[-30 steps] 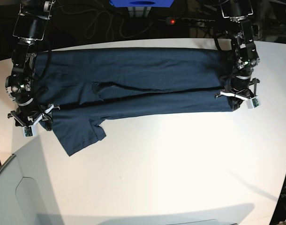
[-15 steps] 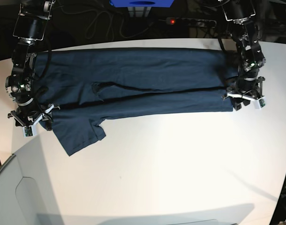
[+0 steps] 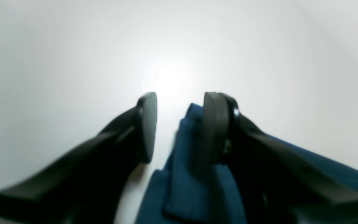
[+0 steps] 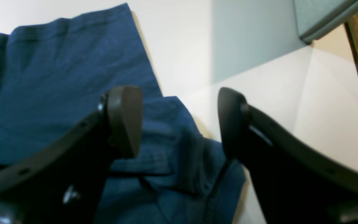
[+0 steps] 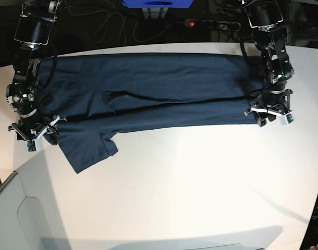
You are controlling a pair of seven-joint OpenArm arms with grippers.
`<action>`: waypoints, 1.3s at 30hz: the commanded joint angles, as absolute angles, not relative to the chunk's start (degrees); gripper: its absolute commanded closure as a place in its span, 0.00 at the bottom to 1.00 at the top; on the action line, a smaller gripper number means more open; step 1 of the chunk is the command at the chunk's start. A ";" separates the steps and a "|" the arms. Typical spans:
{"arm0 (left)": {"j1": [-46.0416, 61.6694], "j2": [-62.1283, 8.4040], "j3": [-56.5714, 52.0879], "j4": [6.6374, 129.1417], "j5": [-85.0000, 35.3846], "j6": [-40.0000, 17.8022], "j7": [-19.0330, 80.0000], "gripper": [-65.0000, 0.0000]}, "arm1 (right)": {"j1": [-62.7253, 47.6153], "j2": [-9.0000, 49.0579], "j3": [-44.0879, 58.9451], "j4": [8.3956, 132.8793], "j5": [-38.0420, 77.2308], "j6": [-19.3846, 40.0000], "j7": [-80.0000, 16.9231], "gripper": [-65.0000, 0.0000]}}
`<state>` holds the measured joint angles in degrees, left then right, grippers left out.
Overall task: Fold the T-shirt properly
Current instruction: 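Lower the hem edge onto the shirt and open both grippers, then move the right gripper to the sleeve corner and grasp it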
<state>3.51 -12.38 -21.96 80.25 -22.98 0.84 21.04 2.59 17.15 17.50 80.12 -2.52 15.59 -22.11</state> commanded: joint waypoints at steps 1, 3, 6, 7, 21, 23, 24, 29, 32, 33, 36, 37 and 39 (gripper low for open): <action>2.86 -12.79 -22.20 81.19 -23.43 0.48 19.74 0.64 | 3.47 18.07 17.80 81.10 -1.98 16.04 -20.70 0.44; 3.03 -12.00 -22.20 81.19 -23.16 0.48 19.74 0.64 | 3.47 18.07 17.80 81.10 -1.98 16.04 -20.70 0.44; 3.21 -11.65 -22.20 81.19 -23.16 0.31 19.74 0.64 | 3.47 18.07 17.80 81.10 -1.98 16.04 -20.70 0.44; 3.56 -11.65 -22.20 81.10 -23.16 0.31 19.74 0.64 | 3.47 18.07 17.80 81.10 -1.98 16.04 -20.70 0.44; 4.00 -10.51 -22.29 81.36 -23.16 0.22 19.74 0.88 | 3.47 18.07 17.80 81.27 -1.98 16.04 -20.70 0.44; 4.00 -10.51 -22.46 81.63 -23.16 0.31 19.74 0.93 | 3.47 18.07 17.80 81.27 -1.98 16.04 -20.70 0.44; 4.00 -10.51 -22.46 81.63 -23.16 0.40 19.74 0.95 | 3.47 18.07 17.80 81.27 -1.98 16.04 -20.70 0.44; 4.97 -10.51 -22.55 81.80 -23.43 0.48 19.74 1.00 | 3.47 18.07 17.80 81.27 -1.98 16.04 -20.70 0.44; 5.23 -10.51 -22.55 81.89 -23.52 0.48 19.74 1.00 | 3.47 18.07 17.80 81.27 -1.98 16.04 -20.70 0.44; 5.23 -10.51 -22.55 81.89 -23.52 0.48 19.74 1.00 | 3.47 18.07 17.80 81.27 -1.98 16.04 -20.70 0.44; 5.32 -10.51 -22.64 82.95 -23.52 0.48 19.74 1.00 | 3.74 18.07 17.80 81.36 -1.98 16.04 -20.70 0.44; 5.49 -10.42 -22.64 84.00 -23.52 0.40 19.74 1.00 | 3.91 18.07 17.80 81.36 -1.98 16.04 -20.70 0.44; 6.37 -10.42 -22.46 86.20 -23.52 0.40 19.74 1.00 | 4.09 18.07 18.07 81.54 -1.98 16.04 -20.70 0.44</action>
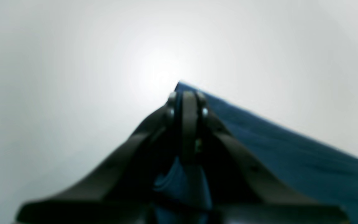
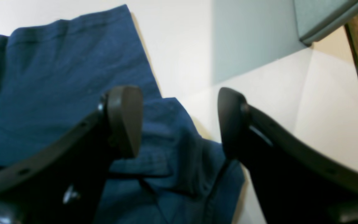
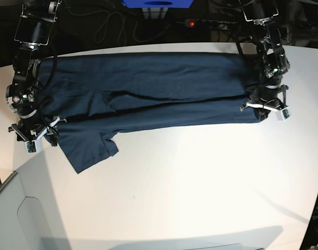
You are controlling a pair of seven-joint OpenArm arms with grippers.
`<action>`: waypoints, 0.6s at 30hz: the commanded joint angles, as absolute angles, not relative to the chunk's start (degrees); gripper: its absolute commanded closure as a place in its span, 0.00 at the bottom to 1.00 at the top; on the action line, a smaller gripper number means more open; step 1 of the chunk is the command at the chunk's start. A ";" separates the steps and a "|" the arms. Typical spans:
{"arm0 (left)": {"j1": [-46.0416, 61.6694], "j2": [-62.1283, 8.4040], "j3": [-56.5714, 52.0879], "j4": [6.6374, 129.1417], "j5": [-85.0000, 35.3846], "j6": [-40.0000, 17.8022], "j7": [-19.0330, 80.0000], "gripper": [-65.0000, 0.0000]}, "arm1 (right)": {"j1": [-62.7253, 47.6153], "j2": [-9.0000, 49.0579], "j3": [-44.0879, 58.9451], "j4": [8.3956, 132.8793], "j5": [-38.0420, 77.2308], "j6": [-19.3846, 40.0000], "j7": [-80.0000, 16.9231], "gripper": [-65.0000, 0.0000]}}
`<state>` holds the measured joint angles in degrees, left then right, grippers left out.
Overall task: Fold the T-shirt properly
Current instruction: 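Move the right gripper to the sleeve corner and grasp it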
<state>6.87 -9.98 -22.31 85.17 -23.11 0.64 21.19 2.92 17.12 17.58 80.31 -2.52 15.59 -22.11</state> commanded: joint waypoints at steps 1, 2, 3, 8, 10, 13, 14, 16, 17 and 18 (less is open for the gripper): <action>6.55 -10.42 -22.37 87.60 -23.52 0.48 19.74 1.00 | 4.79 18.07 18.07 82.24 -1.98 15.96 -20.70 0.44; 6.55 -10.42 -22.37 88.57 -23.34 0.48 19.74 1.00 | 5.14 18.07 18.15 82.86 -1.98 15.96 -20.79 0.44; 6.55 -10.42 -22.37 89.10 -23.34 0.48 19.74 1.00 | 5.41 18.07 17.98 83.21 -1.98 15.96 -20.88 0.44; 6.55 -10.42 -22.29 89.80 -23.25 0.48 19.74 1.00 | 9.36 17.89 17.89 84.00 -1.98 16.04 -27.30 0.44; 6.64 -10.42 -22.37 89.80 -23.34 0.48 19.74 1.00 | 12.35 16.75 17.71 81.98 -1.98 16.13 -29.76 0.44; 6.64 -10.42 -22.29 89.89 -23.25 0.48 19.74 1.00 | 17.54 15.52 17.63 76.53 -2.07 19.47 -32.48 0.44; 6.64 -10.42 -22.20 89.98 -23.25 0.48 19.74 1.00 | 19.30 15.08 17.10 74.07 -2.15 20.70 -33.19 0.44; 6.64 -10.42 -22.20 89.89 -23.25 0.48 19.74 1.00 | 23.16 14.90 15.34 67.65 -2.15 21.58 -34.24 0.43; 6.64 -10.42 -22.20 89.89 -23.25 0.48 19.74 1.00 | 25.10 14.90 14.02 64.04 -2.15 21.58 -34.15 0.41; 6.64 -10.42 -22.20 89.80 -23.25 0.48 19.74 1.00 | 26.51 14.90 12.97 61.14 -2.15 21.58 -33.80 0.39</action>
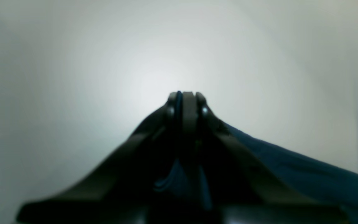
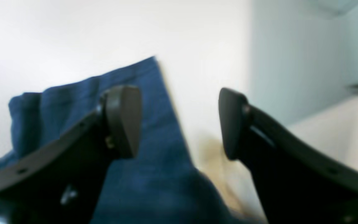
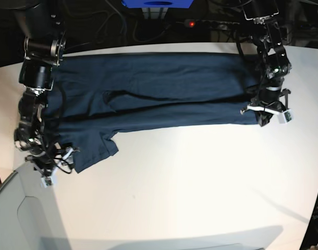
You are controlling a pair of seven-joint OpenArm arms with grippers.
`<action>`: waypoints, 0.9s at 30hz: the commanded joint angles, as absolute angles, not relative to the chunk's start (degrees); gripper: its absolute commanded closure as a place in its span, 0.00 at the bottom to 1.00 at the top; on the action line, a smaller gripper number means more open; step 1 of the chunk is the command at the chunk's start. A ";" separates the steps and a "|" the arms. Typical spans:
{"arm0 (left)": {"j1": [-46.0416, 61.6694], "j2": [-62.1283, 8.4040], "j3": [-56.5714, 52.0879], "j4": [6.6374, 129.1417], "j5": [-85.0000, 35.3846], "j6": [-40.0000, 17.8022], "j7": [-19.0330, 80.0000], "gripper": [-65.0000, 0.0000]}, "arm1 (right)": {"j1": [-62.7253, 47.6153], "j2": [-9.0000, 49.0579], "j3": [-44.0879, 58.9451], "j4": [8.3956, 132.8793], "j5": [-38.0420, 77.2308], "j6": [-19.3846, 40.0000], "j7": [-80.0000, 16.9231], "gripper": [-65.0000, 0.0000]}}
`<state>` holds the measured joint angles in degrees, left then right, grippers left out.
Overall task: Fold the T-shirt properly
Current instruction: 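Move the right gripper to the sleeve corner and grasp it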
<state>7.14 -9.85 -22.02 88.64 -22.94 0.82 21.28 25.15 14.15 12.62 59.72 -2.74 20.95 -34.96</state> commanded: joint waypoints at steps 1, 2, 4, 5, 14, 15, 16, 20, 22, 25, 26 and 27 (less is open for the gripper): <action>6.64 -10.42 -22.20 89.71 -23.25 0.48 19.74 1.00 | 28.09 14.90 11.82 58.24 -2.15 21.58 -33.10 0.37; 6.64 -10.42 -22.20 89.63 -23.16 0.48 19.74 1.00 | 29.41 14.90 10.77 55.25 -2.15 21.58 -32.04 0.34; 6.90 -10.42 -22.29 89.63 -23.16 0.48 19.74 1.00 | 31.34 14.90 9.01 50.42 -2.15 21.58 -29.32 0.30; 7.25 -10.42 -22.29 89.63 -23.16 0.48 19.74 1.00 | 32.13 14.90 8.22 48.13 -2.15 21.58 -27.82 0.29; 7.43 -10.42 -22.20 89.98 -23.16 0.22 19.74 1.00 | 34.24 15.16 6.46 37.67 -2.15 21.58 -15.25 0.28; 7.43 -10.42 -22.20 89.98 -23.16 0.22 19.74 1.00 | 33.89 15.25 6.46 37.67 -2.15 21.58 -15.08 0.28; 7.43 -10.42 -22.20 89.98 -23.16 0.22 19.74 1.00 | 33.89 15.25 6.46 37.67 -2.15 21.58 -14.99 0.28; 7.43 -10.42 -22.20 89.98 -23.16 0.22 19.74 1.00 | 33.80 15.25 6.46 37.58 -2.24 21.58 -14.99 0.28; 7.43 -10.42 -22.29 89.98 -23.16 0.22 19.74 1.00 | 33.80 15.25 6.46 37.58 -2.24 21.58 -15.34 0.29; 7.87 -10.42 -22.55 89.98 -23.16 0.22 19.74 1.00 | 32.48 15.16 6.46 37.58 -2.24 21.58 -15.08 0.29; 7.87 -10.42 -22.55 89.98 -23.16 0.22 19.74 1.00 | 32.31 15.16 6.46 37.58 -2.24 21.58 -14.99 0.29; 7.87 -10.42 -22.55 89.98 -23.16 0.22 19.74 1.00 | 32.13 15.16 6.46 37.58 -2.24 21.58 -14.99 0.29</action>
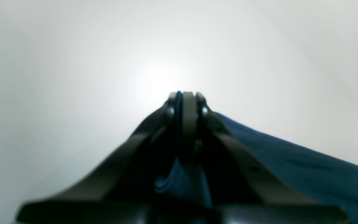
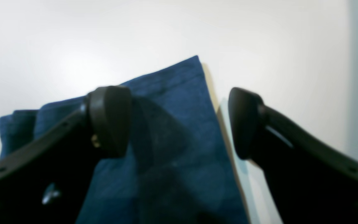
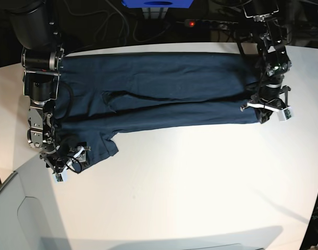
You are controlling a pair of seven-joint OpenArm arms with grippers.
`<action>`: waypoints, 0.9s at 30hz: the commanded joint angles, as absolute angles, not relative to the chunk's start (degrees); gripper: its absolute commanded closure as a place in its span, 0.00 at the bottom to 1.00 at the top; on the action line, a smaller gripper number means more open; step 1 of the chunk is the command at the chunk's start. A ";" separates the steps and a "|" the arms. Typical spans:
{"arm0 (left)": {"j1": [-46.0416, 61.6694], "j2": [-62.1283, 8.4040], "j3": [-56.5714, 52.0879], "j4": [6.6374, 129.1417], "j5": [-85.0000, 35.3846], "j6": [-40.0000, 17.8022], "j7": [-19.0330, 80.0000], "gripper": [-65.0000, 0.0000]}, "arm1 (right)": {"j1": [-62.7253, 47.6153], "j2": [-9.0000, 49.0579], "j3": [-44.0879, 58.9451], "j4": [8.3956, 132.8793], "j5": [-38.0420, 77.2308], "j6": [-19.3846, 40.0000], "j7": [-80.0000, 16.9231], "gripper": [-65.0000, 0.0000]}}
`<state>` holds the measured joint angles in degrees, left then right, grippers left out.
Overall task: Fold the T-shirt properly
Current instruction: 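Move the right gripper to the sleeve corner and grasp it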
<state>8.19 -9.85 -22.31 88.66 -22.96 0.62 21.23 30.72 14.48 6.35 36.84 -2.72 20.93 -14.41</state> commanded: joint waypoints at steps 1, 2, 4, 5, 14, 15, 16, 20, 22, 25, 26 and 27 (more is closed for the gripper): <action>7.87 -10.42 -22.55 89.98 -23.16 0.22 19.74 1.00 | 31.96 15.16 6.46 37.58 -2.24 21.58 -14.99 0.29; 7.87 -10.42 -22.46 89.98 -23.16 0.40 19.74 1.00 | 31.96 15.16 6.46 37.58 -2.24 21.58 -14.99 0.29; 7.87 -10.42 -22.46 89.98 -23.16 0.48 19.74 1.00 | 31.96 15.16 6.46 37.58 -2.24 21.58 -14.99 0.29; 8.04 -10.42 -22.46 89.98 -23.16 0.48 19.74 0.97 | 31.96 15.25 6.46 37.58 -2.24 21.58 -15.08 0.29; 8.92 -10.42 -22.29 89.98 -23.43 0.40 19.74 0.85 | 31.87 15.43 6.55 37.67 -2.24 21.58 -15.34 0.29; 8.92 -10.42 -22.29 89.98 -23.43 0.31 19.74 0.85 | 31.87 15.43 6.64 37.67 -2.24 21.58 -15.34 0.29; 9.01 -10.42 -22.20 89.98 -23.43 0.22 19.74 0.85 | 31.87 15.43 6.64 37.67 -2.24 21.58 -15.43 0.29; 9.01 -10.42 -22.46 89.80 -23.25 0.48 19.74 0.85 | 31.87 15.43 6.64 37.67 -2.24 21.58 -15.43 0.29; 8.84 -10.42 -22.64 89.63 -23.16 0.57 19.74 0.85 | 31.87 15.43 6.64 37.67 -2.24 21.58 -15.43 0.29; 8.48 -10.51 -23.43 89.54 -23.16 0.57 19.74 0.85 | 31.87 15.43 6.64 37.67 -2.24 21.58 -15.43 0.29; 8.40 -10.51 -24.13 89.54 -23.16 0.57 19.74 0.85 | 31.87 15.43 6.64 37.67 -2.24 21.58 -15.43 0.29; 8.40 -10.51 -24.40 89.45 -23.16 0.57 19.74 0.85 | 31.87 15.43 6.64 37.76 -2.24 21.58 -15.43 0.29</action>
<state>8.86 -9.85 -23.99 88.60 -22.96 0.69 21.21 30.57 14.76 6.46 37.04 -2.52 20.93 -14.79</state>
